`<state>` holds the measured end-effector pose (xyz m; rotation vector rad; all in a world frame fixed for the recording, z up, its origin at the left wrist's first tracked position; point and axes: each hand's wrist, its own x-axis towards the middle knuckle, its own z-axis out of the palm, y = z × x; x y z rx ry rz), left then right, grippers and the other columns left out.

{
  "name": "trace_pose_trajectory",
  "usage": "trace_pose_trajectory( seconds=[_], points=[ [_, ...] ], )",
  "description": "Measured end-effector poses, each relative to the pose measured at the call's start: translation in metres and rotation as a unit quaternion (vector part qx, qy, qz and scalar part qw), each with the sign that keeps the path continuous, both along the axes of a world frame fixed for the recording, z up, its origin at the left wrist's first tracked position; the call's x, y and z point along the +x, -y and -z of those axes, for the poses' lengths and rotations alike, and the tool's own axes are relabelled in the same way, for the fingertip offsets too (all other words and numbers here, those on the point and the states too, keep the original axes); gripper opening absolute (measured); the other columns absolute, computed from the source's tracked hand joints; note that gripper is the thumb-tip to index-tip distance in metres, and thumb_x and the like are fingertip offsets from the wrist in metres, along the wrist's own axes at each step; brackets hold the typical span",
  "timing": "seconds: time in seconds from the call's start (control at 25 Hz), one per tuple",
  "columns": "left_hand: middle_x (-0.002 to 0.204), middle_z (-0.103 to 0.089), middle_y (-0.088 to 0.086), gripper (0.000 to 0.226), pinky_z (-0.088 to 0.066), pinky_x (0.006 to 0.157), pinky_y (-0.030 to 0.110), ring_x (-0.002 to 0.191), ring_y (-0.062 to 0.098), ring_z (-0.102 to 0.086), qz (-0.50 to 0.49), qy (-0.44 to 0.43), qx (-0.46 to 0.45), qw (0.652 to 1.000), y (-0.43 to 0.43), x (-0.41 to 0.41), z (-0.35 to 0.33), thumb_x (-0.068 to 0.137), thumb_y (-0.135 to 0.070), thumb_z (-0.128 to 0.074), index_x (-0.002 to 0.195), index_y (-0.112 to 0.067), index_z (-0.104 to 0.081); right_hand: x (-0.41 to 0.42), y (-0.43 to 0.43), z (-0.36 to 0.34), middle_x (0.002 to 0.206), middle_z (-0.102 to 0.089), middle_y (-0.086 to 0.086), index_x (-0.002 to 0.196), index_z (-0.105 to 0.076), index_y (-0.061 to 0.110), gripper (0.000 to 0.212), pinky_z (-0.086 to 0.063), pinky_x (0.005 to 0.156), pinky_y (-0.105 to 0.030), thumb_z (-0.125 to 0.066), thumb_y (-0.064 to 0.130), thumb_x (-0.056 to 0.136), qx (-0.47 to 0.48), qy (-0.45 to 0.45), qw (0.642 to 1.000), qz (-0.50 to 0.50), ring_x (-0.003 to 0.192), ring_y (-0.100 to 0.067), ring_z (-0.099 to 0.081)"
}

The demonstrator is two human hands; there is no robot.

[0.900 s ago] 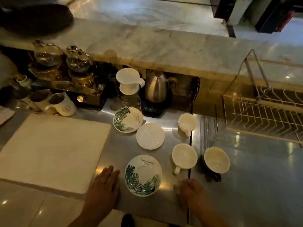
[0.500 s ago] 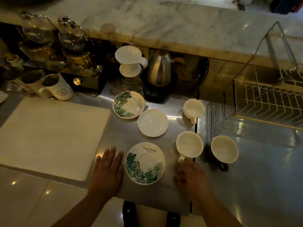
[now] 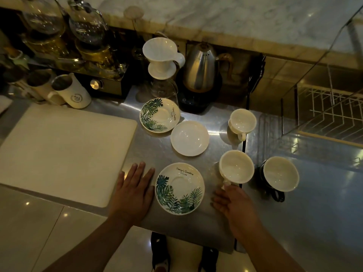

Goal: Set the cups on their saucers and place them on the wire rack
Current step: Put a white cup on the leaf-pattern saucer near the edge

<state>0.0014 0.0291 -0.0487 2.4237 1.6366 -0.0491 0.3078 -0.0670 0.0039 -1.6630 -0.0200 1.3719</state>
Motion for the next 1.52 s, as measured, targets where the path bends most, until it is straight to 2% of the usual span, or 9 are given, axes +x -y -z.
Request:
trace_pose_trajectory(
  seconds=[0.24,0.36,0.48,0.68,0.8,1.0,1.24,1.4,1.52],
  points=[
    [0.17,-0.014,0.0,0.059,-0.004,0.125,0.051,0.157,0.02,-0.004,0.004,-0.014,0.004,1.0,0.0,-0.001,-0.002,0.104,-0.05,-0.023,0.161,-0.035,-0.018,0.008,0.008,-0.013,0.096,-0.078,-0.015,0.102,-0.071,0.014,0.023,-0.058,0.082,-0.045,-0.055,0.031,0.103,0.013,0.059,0.998,-0.028,0.093,-0.03,-0.075],
    [0.169,-0.017,0.001,0.059,-0.005,0.125,0.05,0.156,0.021,-0.009,0.004,-0.009,0.008,1.0,0.0,0.001,-0.005,0.104,-0.047,-0.025,0.16,-0.031,-0.021,0.004,0.017,-0.019,0.094,-0.078,-0.013,0.087,-0.076,0.023,0.029,-0.058,0.086,-0.05,-0.055,0.033,0.102,0.005,0.092,0.99,-0.103,0.091,-0.031,-0.075],
    [0.168,-0.02,0.001,0.058,-0.006,0.125,0.05,0.156,0.022,-0.012,0.004,0.004,0.005,1.0,-0.001,0.001,-0.007,0.104,-0.045,-0.025,0.16,-0.029,-0.024,-0.007,0.02,-0.025,0.091,-0.078,-0.007,0.085,-0.076,0.027,0.028,-0.055,0.093,-0.053,-0.055,0.034,0.102,0.005,0.121,0.973,-0.197,0.091,-0.028,-0.074],
    [0.169,-0.018,0.001,0.058,-0.006,0.125,0.05,0.156,0.022,-0.012,0.004,0.009,0.002,1.0,-0.001,0.001,-0.009,0.104,-0.046,-0.025,0.16,-0.03,-0.024,-0.029,0.014,-0.037,0.087,-0.077,-0.004,0.083,-0.075,0.028,0.024,-0.057,0.077,-0.029,-0.058,0.029,0.1,0.023,0.092,0.959,-0.266,0.086,-0.022,-0.072],
    [0.169,-0.018,0.0,0.058,-0.006,0.125,0.051,0.156,0.021,-0.011,0.004,0.007,0.0,1.0,-0.002,0.0,-0.008,0.105,-0.047,-0.022,0.16,-0.031,-0.023,-0.039,0.01,-0.038,0.079,-0.075,-0.004,0.082,-0.074,0.021,0.024,-0.054,0.065,-0.016,-0.059,0.026,0.099,0.03,0.075,0.954,-0.29,0.07,-0.012,-0.069],
    [0.169,-0.019,0.0,0.057,-0.007,0.125,0.051,0.156,0.021,-0.012,0.001,0.012,-0.003,1.0,-0.002,-0.001,-0.007,0.105,-0.047,-0.021,0.16,-0.031,-0.023,-0.052,0.008,-0.035,0.081,-0.074,-0.009,0.083,-0.074,0.021,0.021,-0.054,0.069,-0.023,-0.061,0.026,0.099,0.013,0.064,0.947,-0.314,0.069,-0.01,-0.066],
    [0.168,-0.021,0.002,0.058,-0.011,0.124,0.054,0.156,0.023,-0.014,0.001,0.014,-0.005,1.0,-0.003,0.0,-0.008,0.105,-0.048,-0.019,0.159,-0.03,-0.026,-0.054,0.01,-0.029,0.087,-0.076,-0.003,0.085,-0.074,0.034,0.019,-0.056,0.07,-0.021,-0.061,0.032,0.099,0.002,0.077,0.937,-0.34,0.073,-0.009,-0.068],
    [0.168,-0.02,0.001,0.057,-0.01,0.124,0.054,0.156,0.022,-0.014,-0.002,0.014,-0.006,1.0,-0.002,0.002,-0.008,0.105,-0.047,-0.022,0.159,-0.03,-0.025,-0.055,0.01,-0.027,0.087,-0.075,-0.003,0.085,-0.074,0.033,0.02,-0.056,0.069,-0.017,-0.061,0.032,0.099,0.002,0.075,0.938,-0.339,0.073,-0.007,-0.068],
    [0.168,-0.02,0.002,0.057,-0.011,0.124,0.054,0.156,0.022,-0.013,-0.002,0.012,-0.007,1.0,-0.003,0.001,-0.009,0.105,-0.046,-0.023,0.159,-0.03,-0.025,-0.057,0.011,-0.028,0.086,-0.075,-0.003,0.084,-0.074,0.033,0.02,-0.056,0.071,-0.022,-0.06,0.033,0.099,0.002,0.085,0.938,-0.335,0.072,-0.006,-0.067]
  ],
)
